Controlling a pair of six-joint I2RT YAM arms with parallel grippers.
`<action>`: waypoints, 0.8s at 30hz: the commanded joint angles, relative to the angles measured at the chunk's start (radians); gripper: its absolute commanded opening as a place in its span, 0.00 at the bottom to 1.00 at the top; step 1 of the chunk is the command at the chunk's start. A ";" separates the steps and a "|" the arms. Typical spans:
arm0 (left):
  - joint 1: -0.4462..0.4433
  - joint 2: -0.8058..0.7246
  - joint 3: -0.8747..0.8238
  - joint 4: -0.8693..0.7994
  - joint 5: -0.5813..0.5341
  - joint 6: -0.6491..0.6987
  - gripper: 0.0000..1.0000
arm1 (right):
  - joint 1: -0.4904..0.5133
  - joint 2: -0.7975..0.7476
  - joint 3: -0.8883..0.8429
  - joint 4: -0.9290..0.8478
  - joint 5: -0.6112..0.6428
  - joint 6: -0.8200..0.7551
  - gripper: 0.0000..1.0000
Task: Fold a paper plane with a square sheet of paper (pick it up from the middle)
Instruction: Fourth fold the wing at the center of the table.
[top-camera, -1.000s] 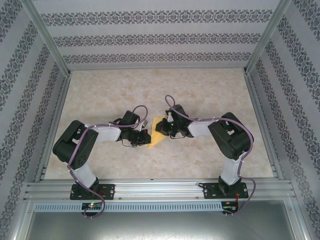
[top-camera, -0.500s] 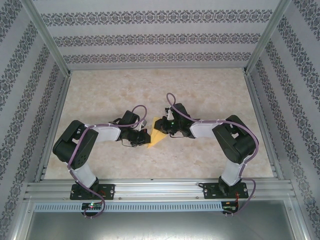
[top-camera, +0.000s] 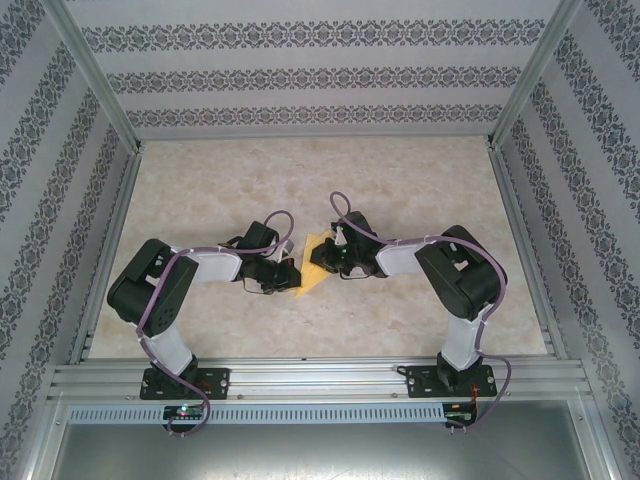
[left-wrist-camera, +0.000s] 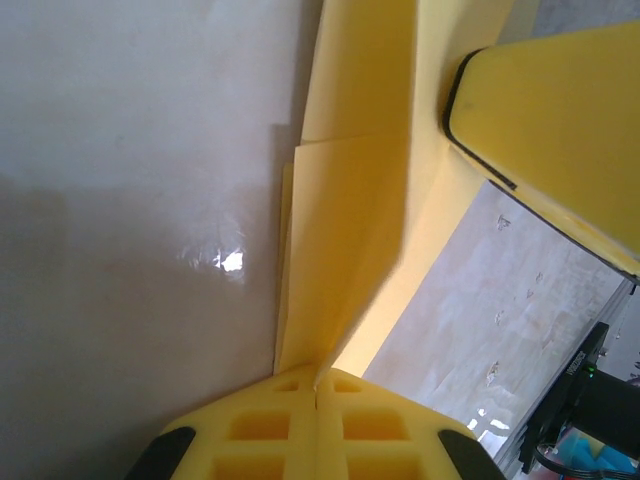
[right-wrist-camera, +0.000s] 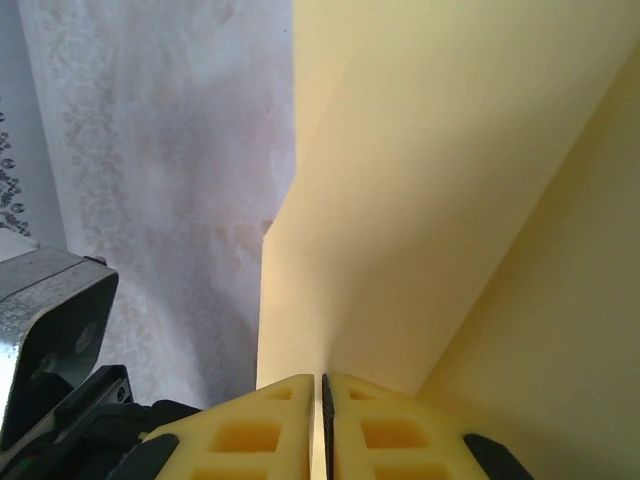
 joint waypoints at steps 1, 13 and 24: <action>0.011 0.004 0.005 -0.057 -0.016 0.020 0.02 | -0.006 0.017 0.022 -0.018 0.020 -0.009 0.13; 0.011 -0.074 0.023 -0.048 -0.051 0.023 0.15 | -0.004 0.016 0.018 -0.032 0.028 -0.008 0.12; 0.010 -0.017 0.060 -0.061 -0.079 0.012 0.06 | -0.002 0.025 0.025 -0.040 0.018 -0.011 0.13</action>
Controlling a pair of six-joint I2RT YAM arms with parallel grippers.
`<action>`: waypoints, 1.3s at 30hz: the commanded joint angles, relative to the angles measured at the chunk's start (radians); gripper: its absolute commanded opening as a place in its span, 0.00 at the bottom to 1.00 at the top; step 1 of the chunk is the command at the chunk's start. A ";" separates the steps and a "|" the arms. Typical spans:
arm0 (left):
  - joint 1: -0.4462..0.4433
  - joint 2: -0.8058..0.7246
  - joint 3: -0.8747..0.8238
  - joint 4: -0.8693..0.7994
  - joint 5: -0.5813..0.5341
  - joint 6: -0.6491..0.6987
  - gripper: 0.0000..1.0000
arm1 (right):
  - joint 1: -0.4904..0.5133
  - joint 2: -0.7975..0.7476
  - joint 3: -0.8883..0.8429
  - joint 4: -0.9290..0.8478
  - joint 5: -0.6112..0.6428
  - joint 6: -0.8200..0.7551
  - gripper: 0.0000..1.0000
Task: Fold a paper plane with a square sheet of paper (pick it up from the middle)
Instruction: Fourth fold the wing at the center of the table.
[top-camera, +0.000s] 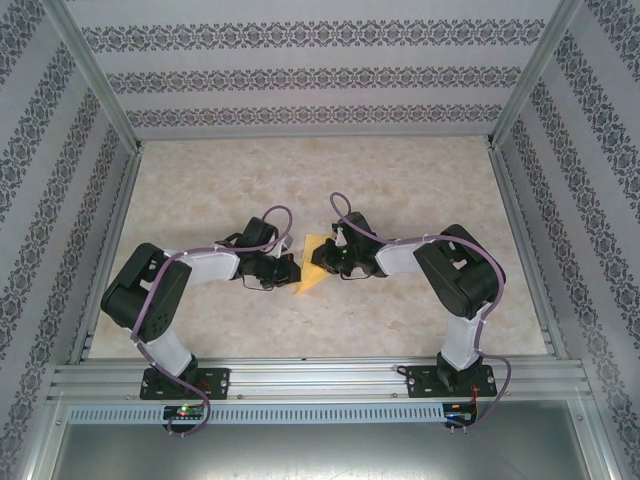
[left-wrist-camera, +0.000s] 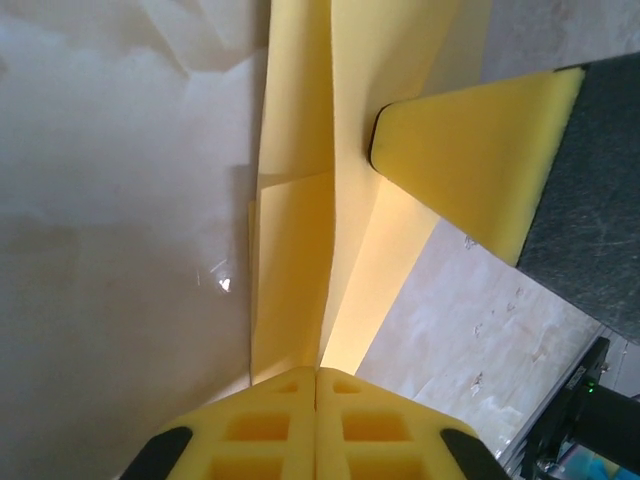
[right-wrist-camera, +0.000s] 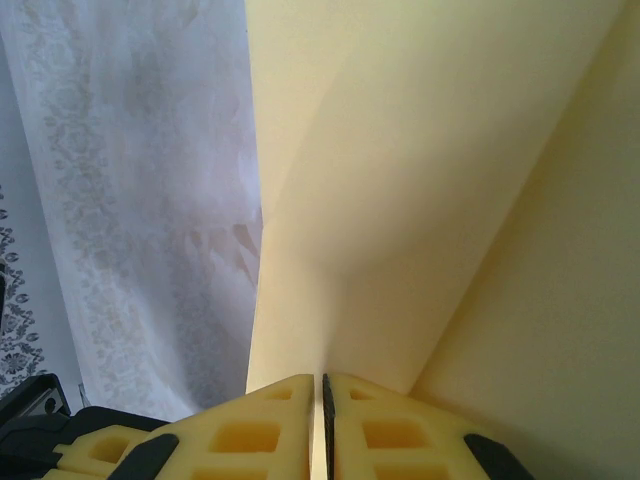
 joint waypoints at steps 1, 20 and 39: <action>0.010 0.032 0.039 -0.040 -0.035 0.007 0.04 | -0.002 0.012 0.021 -0.023 0.010 -0.012 0.13; 0.010 0.062 0.023 -0.067 -0.050 -0.002 0.00 | -0.002 0.017 0.045 -0.035 -0.024 -0.029 0.18; 0.010 0.073 0.030 -0.078 -0.033 0.019 0.00 | 0.002 0.059 0.093 -0.141 0.036 -0.057 0.17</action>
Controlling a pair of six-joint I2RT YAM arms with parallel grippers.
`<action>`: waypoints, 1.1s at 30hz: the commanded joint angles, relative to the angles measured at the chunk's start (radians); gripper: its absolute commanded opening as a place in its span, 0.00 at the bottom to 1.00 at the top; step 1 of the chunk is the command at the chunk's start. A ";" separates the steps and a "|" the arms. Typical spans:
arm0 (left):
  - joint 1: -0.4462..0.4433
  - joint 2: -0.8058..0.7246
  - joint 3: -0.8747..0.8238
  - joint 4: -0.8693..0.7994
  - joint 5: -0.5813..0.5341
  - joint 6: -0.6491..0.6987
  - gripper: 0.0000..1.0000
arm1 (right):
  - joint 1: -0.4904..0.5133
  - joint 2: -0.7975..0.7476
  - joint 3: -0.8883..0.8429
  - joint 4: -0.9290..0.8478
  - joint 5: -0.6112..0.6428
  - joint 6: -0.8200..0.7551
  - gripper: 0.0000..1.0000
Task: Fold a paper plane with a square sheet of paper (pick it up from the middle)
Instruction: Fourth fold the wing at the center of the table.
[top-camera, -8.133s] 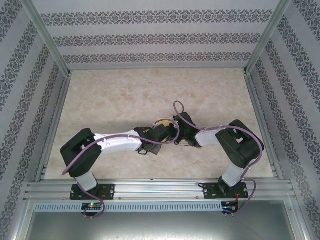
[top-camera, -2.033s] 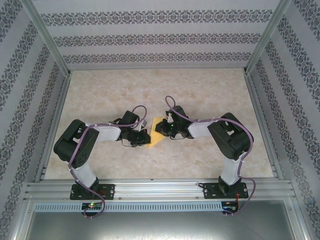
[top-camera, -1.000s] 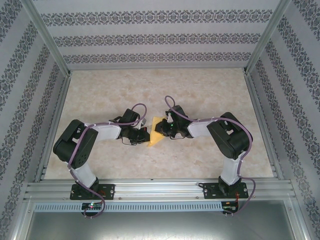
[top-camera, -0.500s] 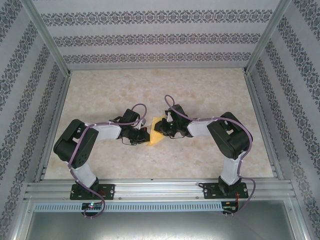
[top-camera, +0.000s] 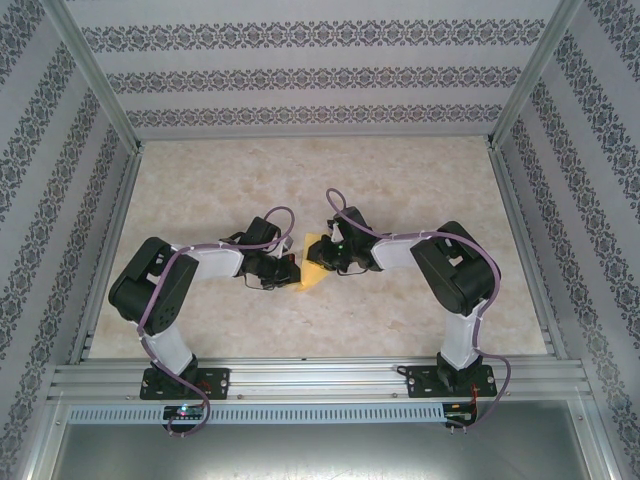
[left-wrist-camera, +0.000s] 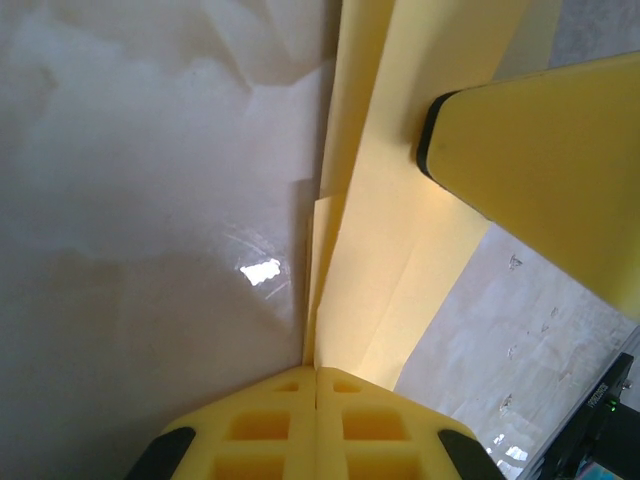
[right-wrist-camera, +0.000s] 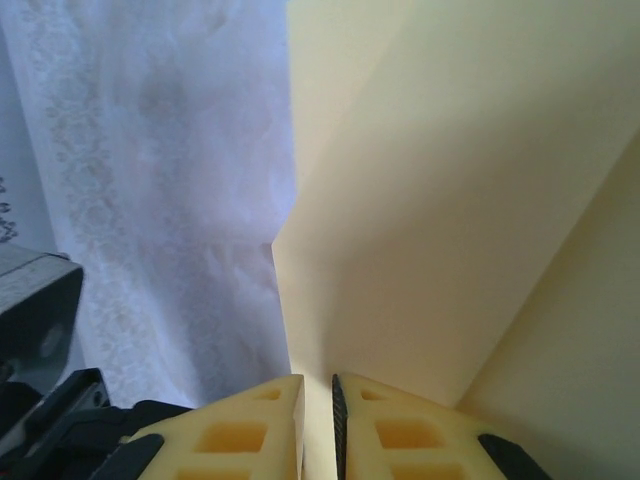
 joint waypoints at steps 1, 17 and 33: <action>0.010 0.021 0.002 -0.054 -0.012 0.024 0.00 | 0.002 0.027 0.014 -0.061 0.055 -0.037 0.17; 0.007 -0.033 -0.052 -0.034 0.088 0.013 0.11 | 0.007 0.060 0.012 -0.068 0.024 -0.049 0.17; -0.024 -0.076 -0.066 -0.017 0.155 -0.007 0.17 | 0.011 0.061 0.014 -0.088 0.029 -0.053 0.17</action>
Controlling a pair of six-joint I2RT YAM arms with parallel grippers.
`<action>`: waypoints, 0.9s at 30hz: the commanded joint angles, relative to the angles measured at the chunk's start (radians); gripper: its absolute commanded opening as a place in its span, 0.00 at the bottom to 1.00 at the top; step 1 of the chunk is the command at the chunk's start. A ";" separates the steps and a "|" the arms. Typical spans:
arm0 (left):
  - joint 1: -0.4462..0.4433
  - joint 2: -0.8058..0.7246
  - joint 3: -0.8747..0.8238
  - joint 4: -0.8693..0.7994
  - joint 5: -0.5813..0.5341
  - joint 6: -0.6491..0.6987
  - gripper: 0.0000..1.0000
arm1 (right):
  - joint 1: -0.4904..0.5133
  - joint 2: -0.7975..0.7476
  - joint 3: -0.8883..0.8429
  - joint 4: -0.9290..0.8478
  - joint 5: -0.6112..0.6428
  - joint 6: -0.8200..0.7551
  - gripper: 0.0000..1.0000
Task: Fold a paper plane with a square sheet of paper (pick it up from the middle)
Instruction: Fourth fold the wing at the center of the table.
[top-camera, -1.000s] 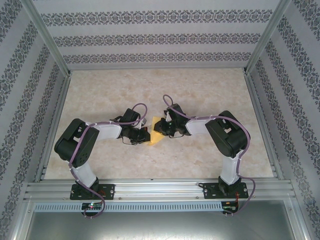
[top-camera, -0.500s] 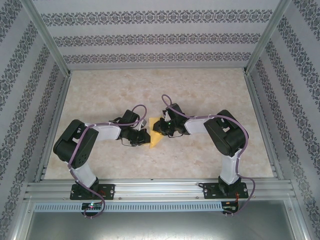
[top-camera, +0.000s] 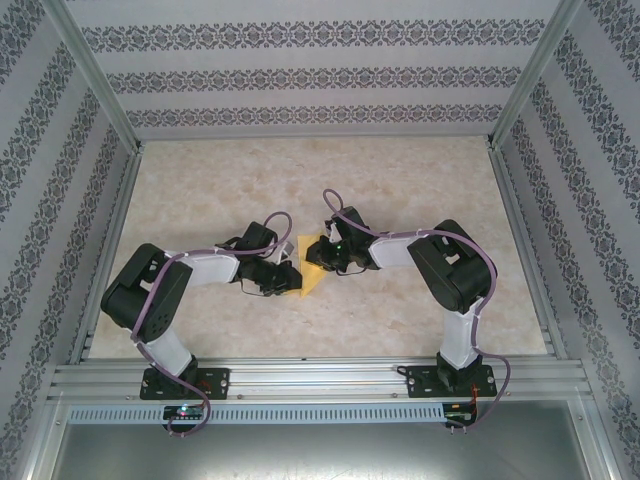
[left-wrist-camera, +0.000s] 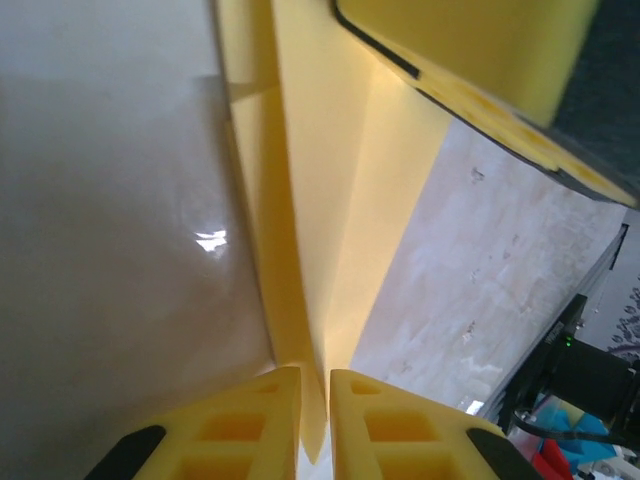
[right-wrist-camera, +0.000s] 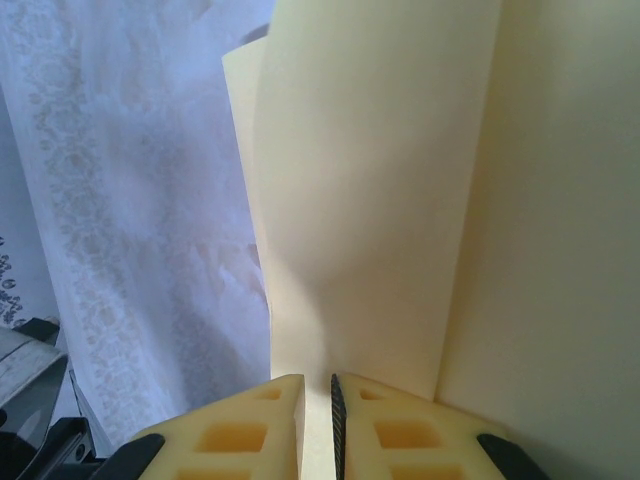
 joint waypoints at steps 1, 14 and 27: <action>-0.018 -0.009 -0.003 -0.019 0.047 0.000 0.17 | 0.011 0.035 -0.012 -0.071 0.041 -0.025 0.17; -0.030 0.002 -0.077 -0.100 -0.109 -0.025 0.00 | 0.012 0.003 -0.036 0.060 -0.039 0.002 0.20; -0.030 -0.032 -0.117 -0.065 -0.085 -0.003 0.00 | 0.026 0.022 0.011 0.022 -0.094 -0.036 0.20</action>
